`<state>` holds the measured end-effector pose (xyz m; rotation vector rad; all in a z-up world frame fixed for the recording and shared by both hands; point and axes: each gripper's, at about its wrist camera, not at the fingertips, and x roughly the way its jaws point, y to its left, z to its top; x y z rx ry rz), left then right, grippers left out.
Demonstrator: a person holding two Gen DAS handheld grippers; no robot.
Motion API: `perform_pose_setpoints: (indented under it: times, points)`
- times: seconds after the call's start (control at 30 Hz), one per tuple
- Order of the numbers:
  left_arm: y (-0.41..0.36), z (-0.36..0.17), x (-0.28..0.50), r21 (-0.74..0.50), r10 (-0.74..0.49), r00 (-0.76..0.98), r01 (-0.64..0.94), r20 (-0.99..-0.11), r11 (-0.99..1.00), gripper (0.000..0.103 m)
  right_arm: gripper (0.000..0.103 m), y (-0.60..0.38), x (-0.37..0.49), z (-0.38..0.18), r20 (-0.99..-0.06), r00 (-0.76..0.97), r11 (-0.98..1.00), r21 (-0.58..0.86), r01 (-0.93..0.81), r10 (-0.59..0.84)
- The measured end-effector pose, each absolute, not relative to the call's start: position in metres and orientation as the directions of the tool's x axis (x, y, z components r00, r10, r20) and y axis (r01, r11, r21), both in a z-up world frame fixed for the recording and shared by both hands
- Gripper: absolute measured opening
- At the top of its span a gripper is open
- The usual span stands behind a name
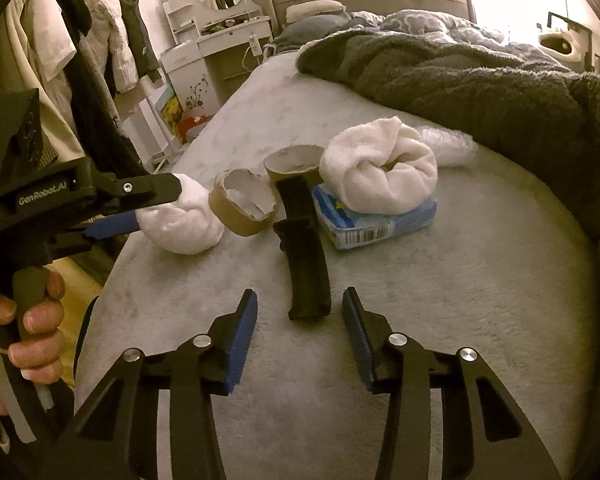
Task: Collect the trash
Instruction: 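Grasp a white tissue with the left gripper while the right gripper grasps another tissue, then lift the white tissues with both grippers and carry them toward the black bin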
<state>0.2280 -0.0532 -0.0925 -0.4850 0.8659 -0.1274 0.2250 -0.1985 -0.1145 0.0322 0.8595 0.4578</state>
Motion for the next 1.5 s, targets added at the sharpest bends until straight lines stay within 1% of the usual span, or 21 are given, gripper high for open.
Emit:
perform_pose_setpoints:
  times: [0.1,0.13,0.17,0.23,0.37,0.43,0.5,0.6,0.97,1.1,1.3,1.5]
  points:
    - [-0.055,-0.093,0.230,-0.459,-0.309,0.642,-0.075,-0.701,0.885,0.063,0.040,-0.199,0.225,-0.116,-0.728,0.556,0.903,0.211,-0.374,0.401]
    - [-0.056,-0.093,0.231,-0.456,-0.309,0.641,-0.072,-0.702,0.887,0.060,0.040,-0.199,0.225,-0.117,-0.728,0.556,0.903,0.211,-0.373,0.400]
    - [-0.056,-0.093,0.231,-0.452,-0.307,0.642,-0.070,-0.702,0.889,0.059,0.040,-0.199,0.225,-0.117,-0.729,0.555,0.904,0.211,-0.373,0.399]
    - [-0.057,-0.092,0.231,-0.449,-0.305,0.644,-0.066,-0.701,0.891,0.052,0.037,-0.199,0.225,-0.117,-0.730,0.558,0.906,0.207,-0.369,0.394]
    - [-0.056,-0.091,0.230,-0.442,-0.305,0.646,-0.057,-0.700,0.895,0.044,0.032,-0.199,0.229,-0.117,-0.735,0.559,0.911,0.207,-0.356,0.385]
    - [-0.055,-0.090,0.230,-0.437,-0.306,0.646,-0.047,-0.699,0.898,0.037,0.028,-0.198,0.230,-0.117,-0.737,0.561,0.915,0.201,-0.351,0.377]
    - [-0.056,-0.089,0.228,-0.425,-0.302,0.649,-0.037,-0.699,0.904,0.034,0.023,-0.198,0.231,-0.118,-0.741,0.562,0.919,0.195,-0.344,0.367]
    - [-0.057,-0.084,0.223,-0.404,-0.298,0.655,-0.012,-0.694,0.915,0.032,0.020,-0.199,0.231,-0.119,-0.744,0.565,0.923,0.191,-0.334,0.358]
    - [-0.064,-0.067,0.204,-0.266,-0.231,0.679,0.053,-0.697,0.962,0.032,0.020,-0.206,0.224,-0.107,-0.717,0.594,0.926,0.208,-0.316,0.364]
    - [-0.061,-0.065,0.198,-0.242,-0.222,0.676,0.066,-0.702,0.968,0.032,0.020,-0.209,0.219,-0.100,-0.703,0.602,0.923,0.235,-0.305,0.378]
    - [-0.054,-0.059,0.182,-0.216,-0.222,0.679,0.095,-0.699,0.972,0.032,0.020,-0.199,0.203,-0.088,-0.692,0.613,0.921,0.230,-0.314,0.382]
    - [-0.046,-0.050,0.163,-0.133,-0.184,0.698,0.127,-0.692,0.983,0.032,0.020,-0.183,0.189,-0.077,-0.687,0.616,0.918,0.216,-0.332,0.384]
